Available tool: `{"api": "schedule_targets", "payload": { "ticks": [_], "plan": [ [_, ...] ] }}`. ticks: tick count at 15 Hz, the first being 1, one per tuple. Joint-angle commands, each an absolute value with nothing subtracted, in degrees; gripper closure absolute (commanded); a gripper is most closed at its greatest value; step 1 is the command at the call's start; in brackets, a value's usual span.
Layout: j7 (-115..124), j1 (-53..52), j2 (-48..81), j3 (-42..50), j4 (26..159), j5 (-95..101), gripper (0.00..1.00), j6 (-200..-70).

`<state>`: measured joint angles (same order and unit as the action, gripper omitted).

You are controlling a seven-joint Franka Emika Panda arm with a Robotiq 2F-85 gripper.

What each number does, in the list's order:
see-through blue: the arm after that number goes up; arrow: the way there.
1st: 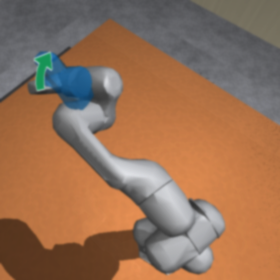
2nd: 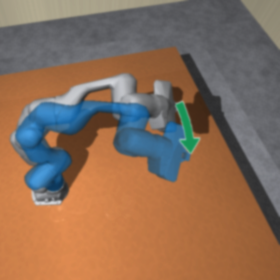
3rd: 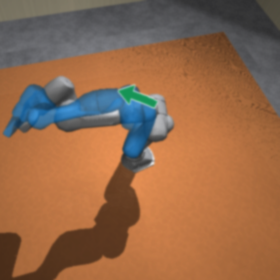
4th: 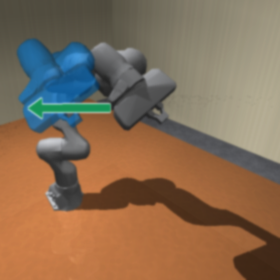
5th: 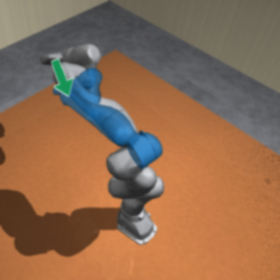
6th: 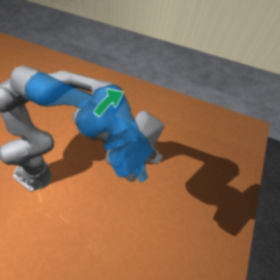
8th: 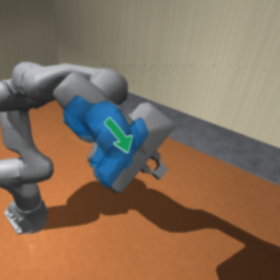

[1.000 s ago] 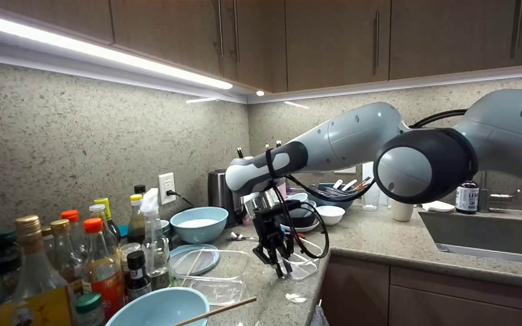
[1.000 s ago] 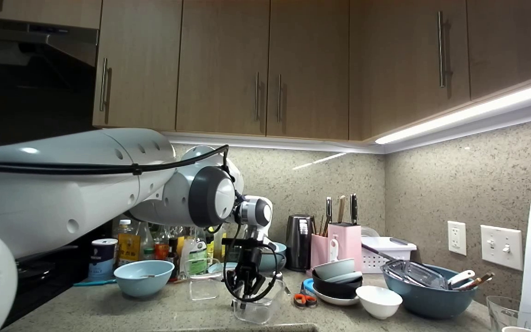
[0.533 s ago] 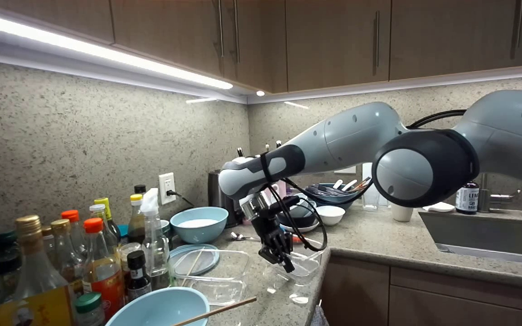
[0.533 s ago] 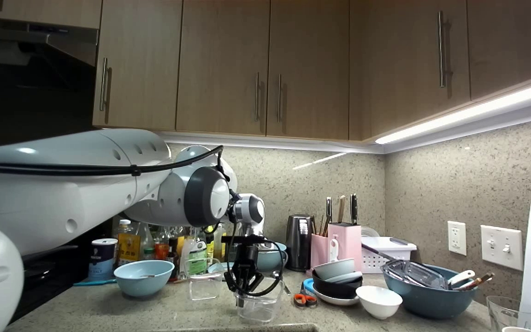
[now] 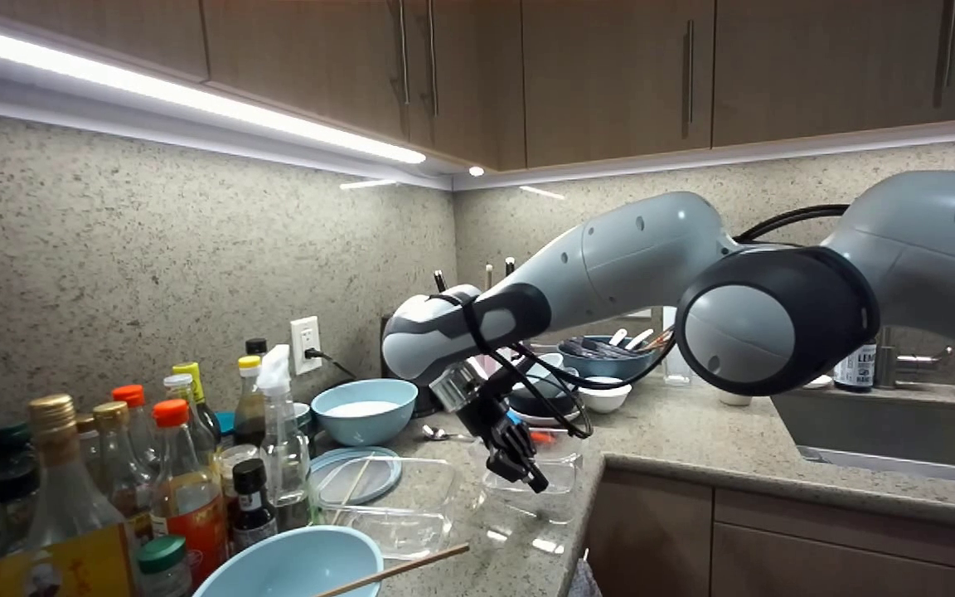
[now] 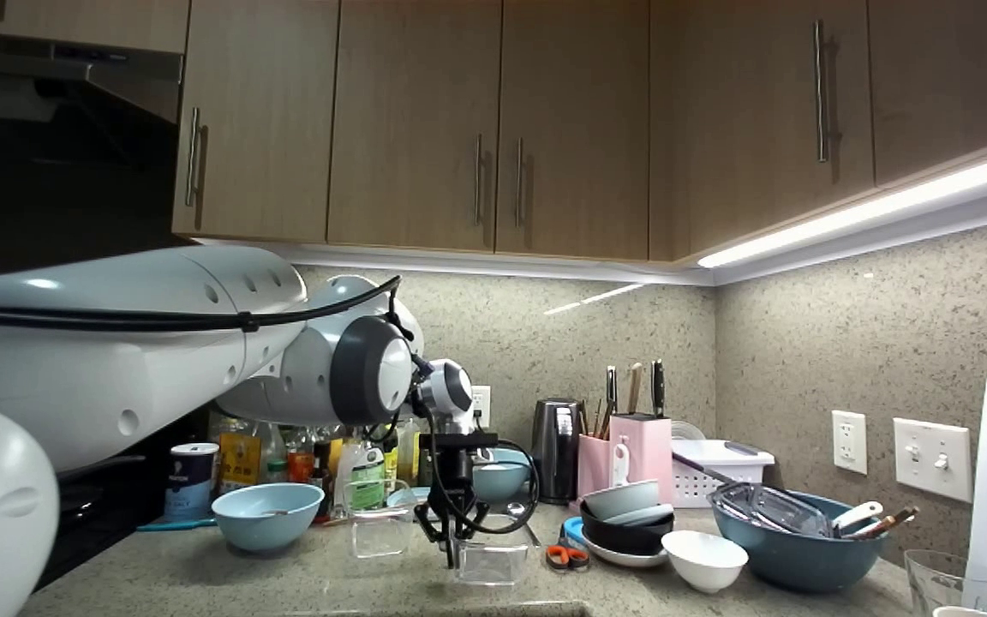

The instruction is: Unstack the two containers on the table

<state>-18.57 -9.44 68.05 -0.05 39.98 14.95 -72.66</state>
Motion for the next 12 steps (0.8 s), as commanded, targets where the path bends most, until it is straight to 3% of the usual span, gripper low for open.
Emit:
{"api": "schedule_targets", "payload": {
  "ticks": [1, 3, 12],
  "plan": [
    [-24.25, -10.57, 70.44, 0.82, 37.02, 18.11, 0.69, -70.69],
    [-24.56, -10.68, 71.01, 0.86, 36.25, 18.33, 0.63, -70.64],
    [-16.98, -13.03, 69.32, 1.28, 32.75, 17.54, 0.05, -74.3]
  ]
}}
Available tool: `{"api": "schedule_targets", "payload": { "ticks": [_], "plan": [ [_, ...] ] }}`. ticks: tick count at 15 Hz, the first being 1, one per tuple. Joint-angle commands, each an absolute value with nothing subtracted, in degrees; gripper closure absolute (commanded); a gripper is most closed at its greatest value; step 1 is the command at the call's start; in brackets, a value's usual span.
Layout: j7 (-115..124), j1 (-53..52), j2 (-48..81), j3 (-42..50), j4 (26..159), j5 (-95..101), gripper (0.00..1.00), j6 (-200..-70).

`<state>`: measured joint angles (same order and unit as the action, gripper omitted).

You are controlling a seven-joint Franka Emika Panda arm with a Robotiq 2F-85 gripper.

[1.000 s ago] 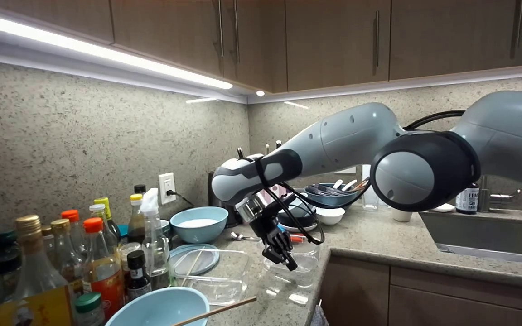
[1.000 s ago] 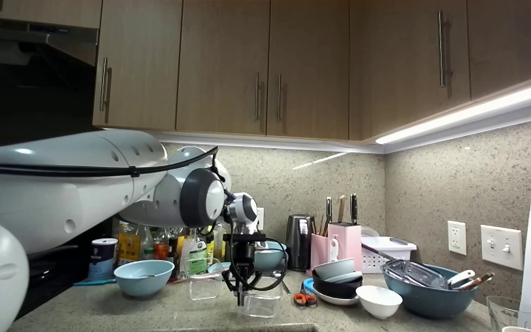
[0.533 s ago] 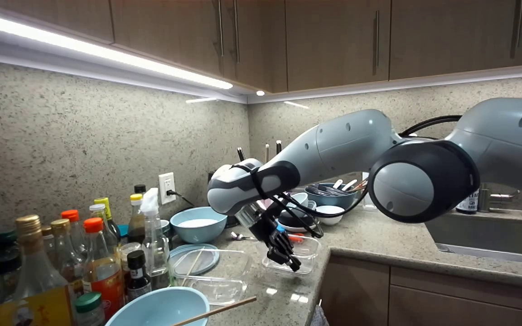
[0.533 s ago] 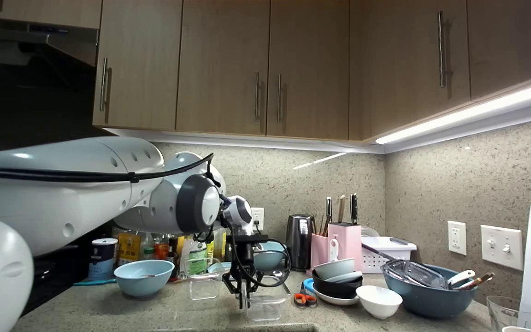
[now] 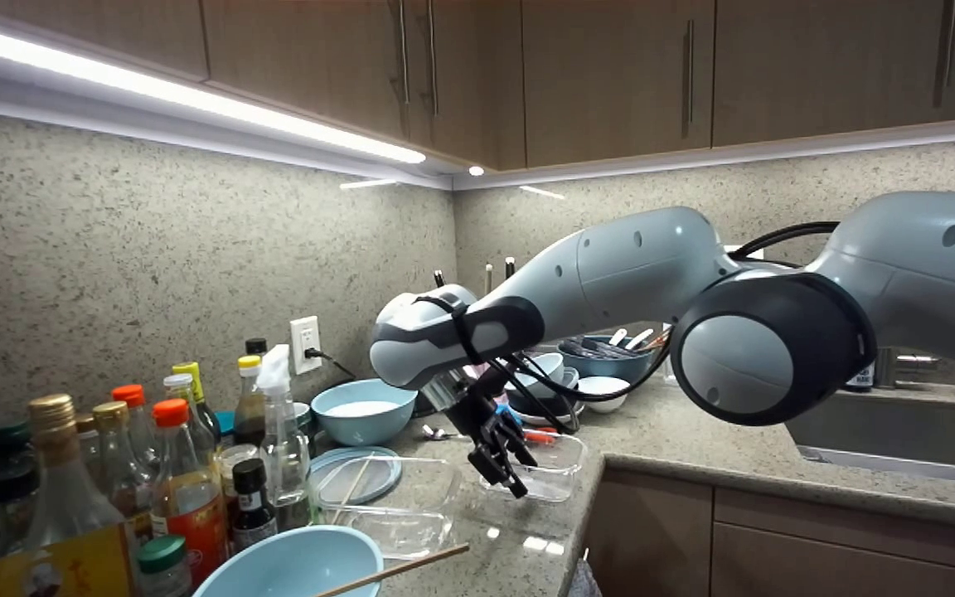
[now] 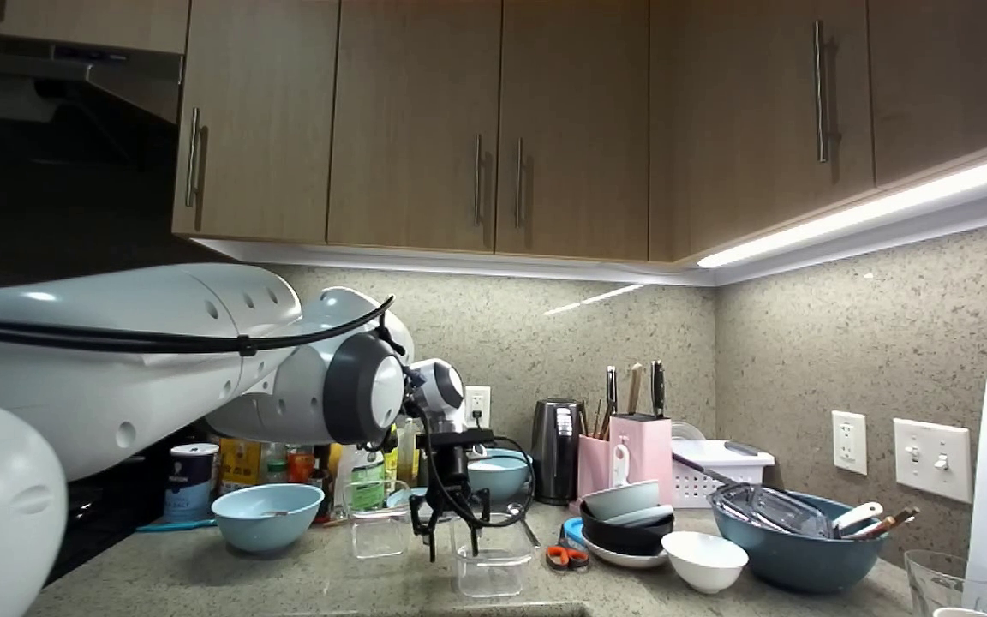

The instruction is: Unstack the two containers on the table

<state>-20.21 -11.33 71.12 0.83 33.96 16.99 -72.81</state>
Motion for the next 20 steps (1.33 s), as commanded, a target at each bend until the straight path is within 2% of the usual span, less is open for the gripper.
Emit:
{"api": "schedule_targets", "payload": {
  "ticks": [1, 5, 6, 8, 19, 20],
  "plan": [
    [-15.21, -13.64, 68.93, 1.27, 31.69, 17.31, 0.0, -74.89],
    [-8.13, -15.37, 68.41, 1.11, 26.98, 16.7, 0.0, -76.0],
    [-8.18, -16.15, 71.62, 2.51, 20.39, 16.01, 0.0, -73.64],
    [-6.9, -16.39, 71.95, 3.02, 18.75, 15.59, 0.0, -73.2],
    [-7.34, -17.57, 74.08, 2.75, 21.61, 12.83, 0.0, -70.38],
    [-7.47, -17.79, 74.38, 2.84, 21.57, 12.95, 0.02, -70.24]
  ]
}}
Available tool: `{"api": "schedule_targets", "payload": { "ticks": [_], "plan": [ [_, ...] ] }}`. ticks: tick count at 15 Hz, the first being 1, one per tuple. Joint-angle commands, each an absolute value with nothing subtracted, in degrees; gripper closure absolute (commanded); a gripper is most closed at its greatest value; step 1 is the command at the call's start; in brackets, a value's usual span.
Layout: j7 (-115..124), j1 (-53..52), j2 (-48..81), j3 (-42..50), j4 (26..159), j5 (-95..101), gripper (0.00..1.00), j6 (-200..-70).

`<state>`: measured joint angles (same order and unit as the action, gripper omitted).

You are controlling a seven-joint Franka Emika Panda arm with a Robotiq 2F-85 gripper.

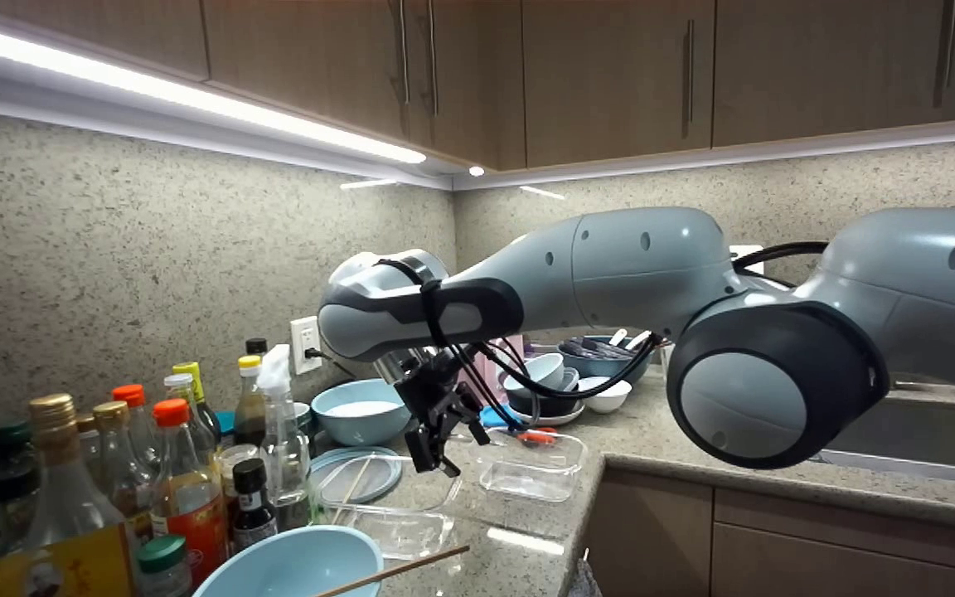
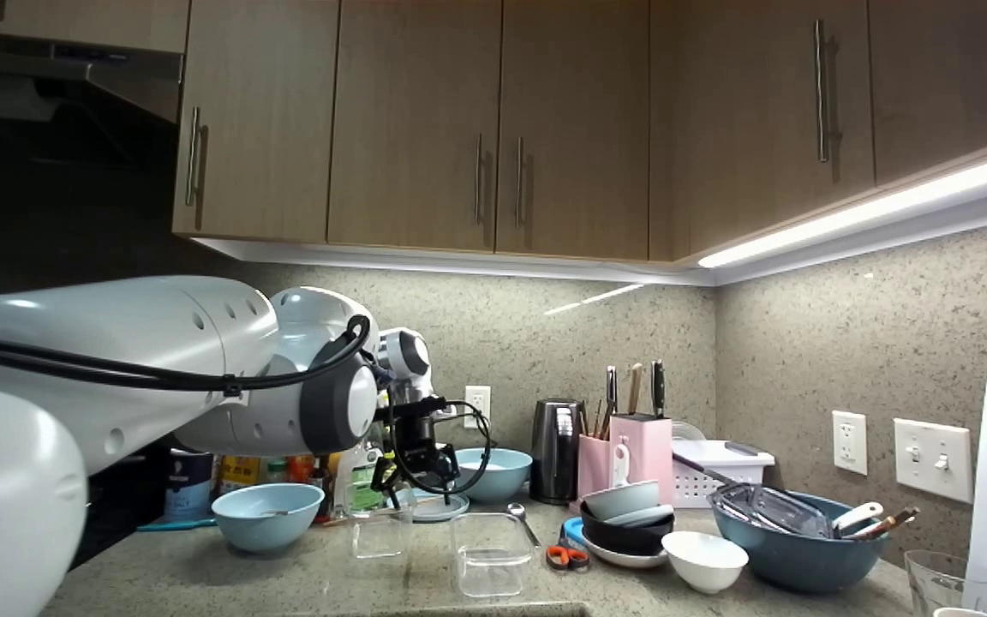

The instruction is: Unstack the two containers on the table

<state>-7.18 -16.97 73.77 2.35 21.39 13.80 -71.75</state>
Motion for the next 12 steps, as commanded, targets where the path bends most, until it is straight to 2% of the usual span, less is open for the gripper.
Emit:
{"api": "schedule_targets", "payload": {
  "ticks": [1, 3, 12],
  "plan": [
    [-7.48, -18.02, 74.72, 2.96, 21.53, 13.1, 0.26, -70.26],
    [-7.25, -18.42, 75.21, 3.07, 21.42, 13.17, 0.31, -70.14],
    [-7.21, -19.4, 75.81, 3.29, 21.29, 13.37, 0.9, -68.82]
  ]
}}
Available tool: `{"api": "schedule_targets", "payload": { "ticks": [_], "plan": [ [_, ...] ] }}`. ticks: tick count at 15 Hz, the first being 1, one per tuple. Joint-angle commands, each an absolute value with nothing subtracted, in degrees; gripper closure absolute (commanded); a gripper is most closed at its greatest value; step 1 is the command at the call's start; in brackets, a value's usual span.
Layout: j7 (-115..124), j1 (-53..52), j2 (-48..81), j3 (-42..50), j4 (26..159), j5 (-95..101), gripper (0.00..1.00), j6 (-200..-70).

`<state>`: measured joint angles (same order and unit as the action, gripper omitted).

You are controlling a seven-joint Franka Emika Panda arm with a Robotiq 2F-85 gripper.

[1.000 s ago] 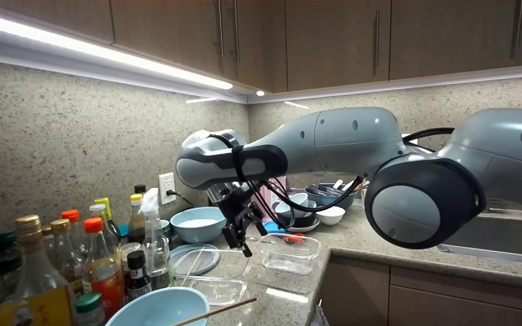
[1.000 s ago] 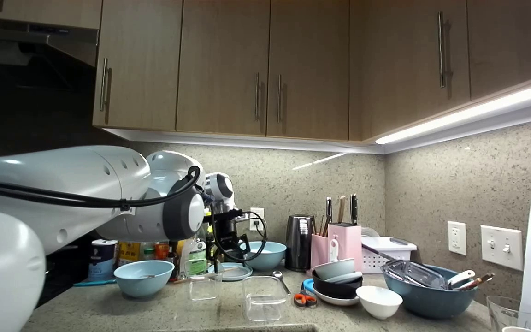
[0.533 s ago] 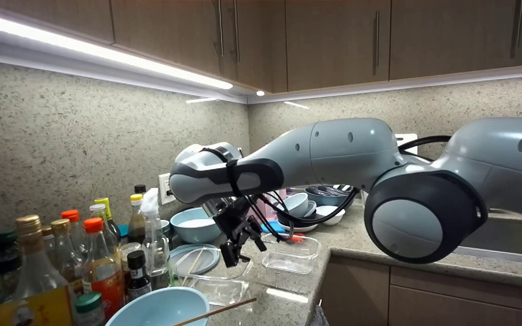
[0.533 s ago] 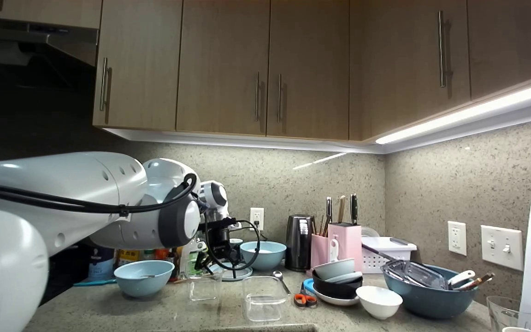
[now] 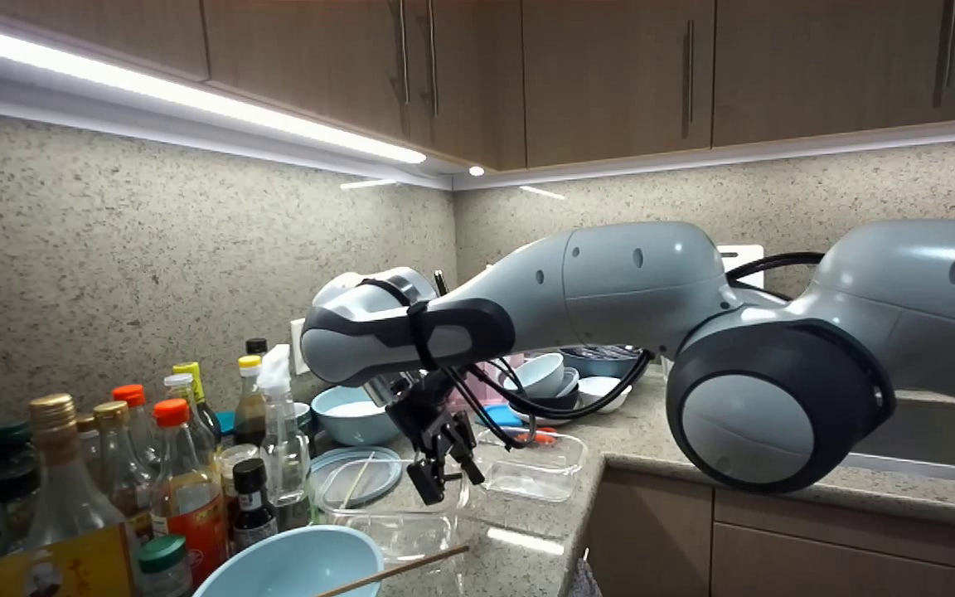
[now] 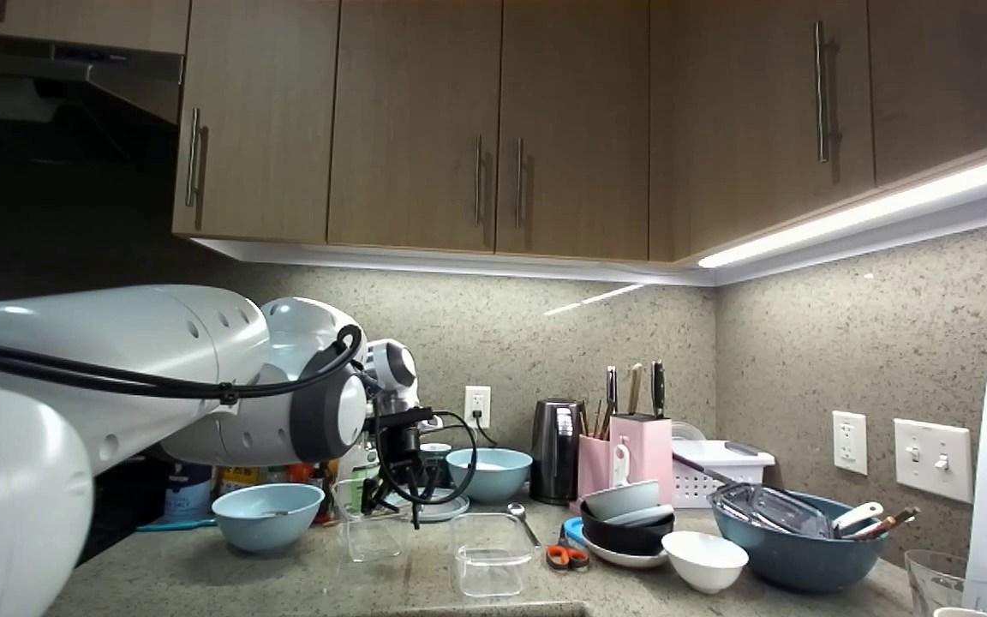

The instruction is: Unstack the two containers on the table

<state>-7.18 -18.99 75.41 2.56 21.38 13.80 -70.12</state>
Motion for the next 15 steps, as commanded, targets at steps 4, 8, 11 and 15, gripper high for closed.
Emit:
{"api": "schedule_targets", "payload": {
  "ticks": [4, 8, 11, 15],
  "plan": [
    [-5.69, -19.99, 74.78, 3.66, 21.57, 13.41, 0.98, -66.27],
    [-3.47, -20.75, 74.19, 4.12, 21.64, 13.44, 0.95, -65.66],
    [-0.45, -21.07, 73.96, 4.53, 21.82, 13.37, 0.95, -66.58],
    [4.18, -21.03, 73.8, 5.14, 22.12, 13.22, 0.71, -65.42]
  ]
}}
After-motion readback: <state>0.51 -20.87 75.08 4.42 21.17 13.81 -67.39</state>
